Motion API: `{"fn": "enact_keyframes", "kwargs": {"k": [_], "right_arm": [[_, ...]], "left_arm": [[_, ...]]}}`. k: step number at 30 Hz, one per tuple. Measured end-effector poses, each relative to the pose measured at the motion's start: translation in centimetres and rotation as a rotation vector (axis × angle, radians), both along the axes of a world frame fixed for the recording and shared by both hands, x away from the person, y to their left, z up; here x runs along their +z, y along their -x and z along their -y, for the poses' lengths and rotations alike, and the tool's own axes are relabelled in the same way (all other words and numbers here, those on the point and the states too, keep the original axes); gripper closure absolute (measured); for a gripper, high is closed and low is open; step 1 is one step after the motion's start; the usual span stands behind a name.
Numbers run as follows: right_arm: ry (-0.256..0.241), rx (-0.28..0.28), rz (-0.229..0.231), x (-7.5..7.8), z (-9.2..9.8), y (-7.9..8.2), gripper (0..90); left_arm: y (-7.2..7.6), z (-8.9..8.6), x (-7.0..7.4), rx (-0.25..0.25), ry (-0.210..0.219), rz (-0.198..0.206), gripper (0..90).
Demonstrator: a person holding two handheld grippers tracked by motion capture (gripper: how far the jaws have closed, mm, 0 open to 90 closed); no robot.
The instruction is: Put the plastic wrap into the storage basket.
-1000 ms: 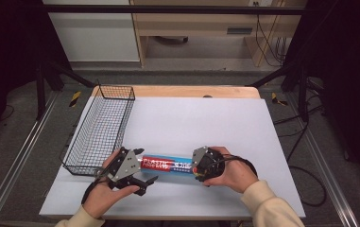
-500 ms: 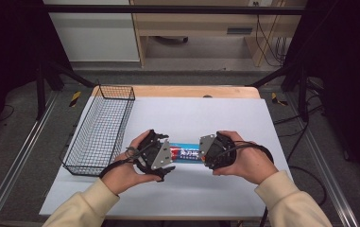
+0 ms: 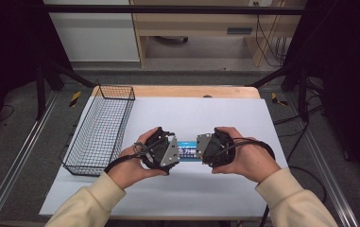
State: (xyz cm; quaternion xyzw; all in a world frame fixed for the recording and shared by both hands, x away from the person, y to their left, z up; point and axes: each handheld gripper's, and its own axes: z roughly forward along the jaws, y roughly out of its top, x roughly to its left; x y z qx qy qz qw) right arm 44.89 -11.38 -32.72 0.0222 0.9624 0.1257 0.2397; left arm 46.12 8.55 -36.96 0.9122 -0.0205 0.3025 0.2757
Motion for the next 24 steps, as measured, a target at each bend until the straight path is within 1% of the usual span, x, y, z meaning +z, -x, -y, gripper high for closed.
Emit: {"fn": "enact_keyframes", "kwargs": {"k": [1, 2, 3, 4, 6, 7, 8, 10, 11, 12, 15, 18, 20, 24], "right_arm": [[0.003, 0.0, 0.004, 0.06, -0.1, 0.05, 30.7], [0.003, 0.0, 0.004, 0.06, -0.1, 0.05, 30.7], [0.009, 0.011, 0.009, 0.19, -0.3, 0.1, 30.7], [0.014, 0.002, 0.007, 0.24, -0.36, 0.18, 30.8], [0.015, 0.007, 0.011, 0.28, -0.45, 0.18, 30.8], [0.016, 0.008, 0.01, 0.29, -0.48, 0.17, 30.8], [0.014, 0.009, 0.014, 0.27, -0.51, 0.17, 30.9], [0.016, 0.005, 0.008, 0.25, -0.53, 0.17, 30.9], [0.017, 0.006, 0.01, 0.21, -0.52, 0.15, 30.9], [0.017, 0.006, 0.01, 0.21, -0.52, 0.15, 30.9], [0.018, 0.014, 0.009, 0.13, -0.51, 0.01, 30.9], [-0.003, 0.022, -0.003, -0.16, -0.32, -0.07, 30.8], [-0.001, 0.02, -0.012, -0.32, -0.27, -0.05, 30.8], [-0.006, 0.028, -0.012, -0.58, -0.25, 0.01, 30.7]], "left_arm": [[-0.04, 0.07, -0.02, -0.001, -0.009, -0.004, 16.3], [-0.04, 0.07, -0.02, -0.001, -0.009, -0.004, 16.8], [-0.13, 0.05, 0.02, 0.005, -0.018, -0.013, 17.8], [-0.28, 0.03, -0.02, 0.003, -0.018, -0.027, 18.3], [-0.38, 0.04, -0.08, 0.002, -0.021, -0.041, 20.3], [-0.38, 0.04, -0.08, 0.002, -0.021, -0.041, 20.9], [-0.46, 0.06, -0.1, -0.001, -0.035, -0.042, 21.8], [-0.45, 0.09, -0.17, -0.002, -0.031, -0.049, 25.2], [-0.45, 0.1, -0.22, -0.003, -0.033, -0.059, 27.6], [-0.42, 0.15, -0.28, -0.006, -0.032, -0.068, 27.6], [-0.36, 0.17, -0.26, -0.005, -0.038, -0.071, 29.1], [-0.05, 0.14, -0.35, -0.001, -0.04, -0.072, 29.3], [0.1, 0.17, -0.42, 0.003, -0.046, -0.072, 29.4], [0.35, 0.09, -0.51, 0.005, -0.048, -0.064, 29.5]]}}
